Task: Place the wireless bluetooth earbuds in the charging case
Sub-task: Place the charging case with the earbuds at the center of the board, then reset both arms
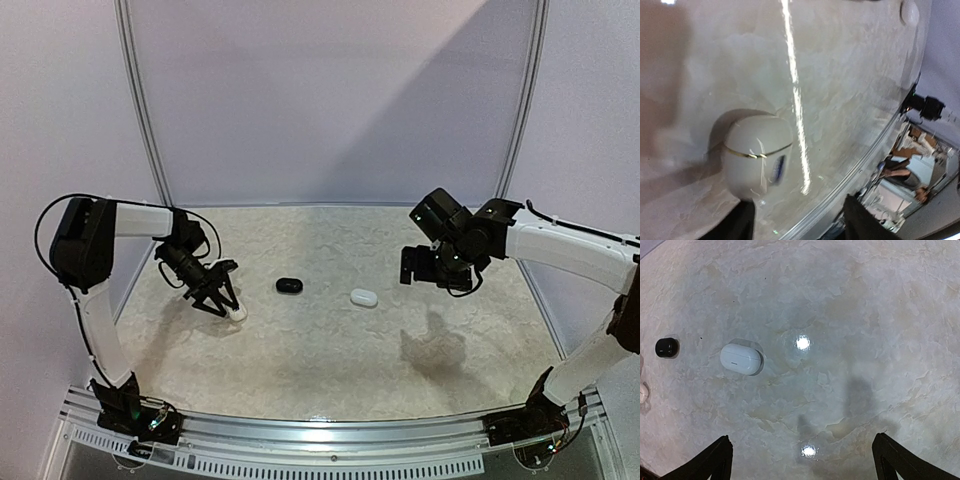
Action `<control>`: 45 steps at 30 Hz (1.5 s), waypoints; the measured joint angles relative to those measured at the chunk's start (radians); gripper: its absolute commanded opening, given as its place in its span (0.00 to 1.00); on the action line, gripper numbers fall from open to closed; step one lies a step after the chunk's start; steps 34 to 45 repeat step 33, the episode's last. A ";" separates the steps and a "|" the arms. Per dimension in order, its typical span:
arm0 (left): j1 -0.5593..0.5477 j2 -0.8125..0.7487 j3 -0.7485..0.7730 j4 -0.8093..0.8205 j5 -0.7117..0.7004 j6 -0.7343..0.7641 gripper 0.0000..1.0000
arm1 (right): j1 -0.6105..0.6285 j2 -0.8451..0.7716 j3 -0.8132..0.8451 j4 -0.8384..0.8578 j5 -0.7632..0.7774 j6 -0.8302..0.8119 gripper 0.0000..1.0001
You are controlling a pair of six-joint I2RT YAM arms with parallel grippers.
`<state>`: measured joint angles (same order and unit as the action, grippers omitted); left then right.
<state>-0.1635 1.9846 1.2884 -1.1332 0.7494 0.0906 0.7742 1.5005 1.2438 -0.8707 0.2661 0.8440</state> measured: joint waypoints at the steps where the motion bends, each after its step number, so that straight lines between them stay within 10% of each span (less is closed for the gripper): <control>1: 0.001 0.000 -0.004 0.007 -0.003 -0.006 0.95 | 0.000 0.000 0.000 -0.001 -0.004 0.006 0.99; 8: 0.003 -0.134 -0.039 0.051 -0.161 -0.045 0.99 | 0.000 0.000 0.000 -0.013 -0.013 0.023 0.99; 16: 0.004 -0.722 -0.157 0.282 -0.490 -0.056 0.99 | -0.123 -0.083 -0.119 0.069 -0.021 -0.021 0.99; 22: 0.073 -1.014 -0.406 0.473 -0.649 -0.058 0.99 | -0.361 -0.334 -0.388 0.280 0.153 -0.070 0.99; 31: 0.106 -1.492 -0.900 0.814 -0.784 -0.129 0.99 | -0.368 -0.672 -0.662 0.502 0.449 -0.123 0.99; 45: 0.106 -1.506 -0.906 0.866 -0.792 -0.133 0.99 | -0.368 -0.703 -0.689 0.514 0.472 -0.117 0.99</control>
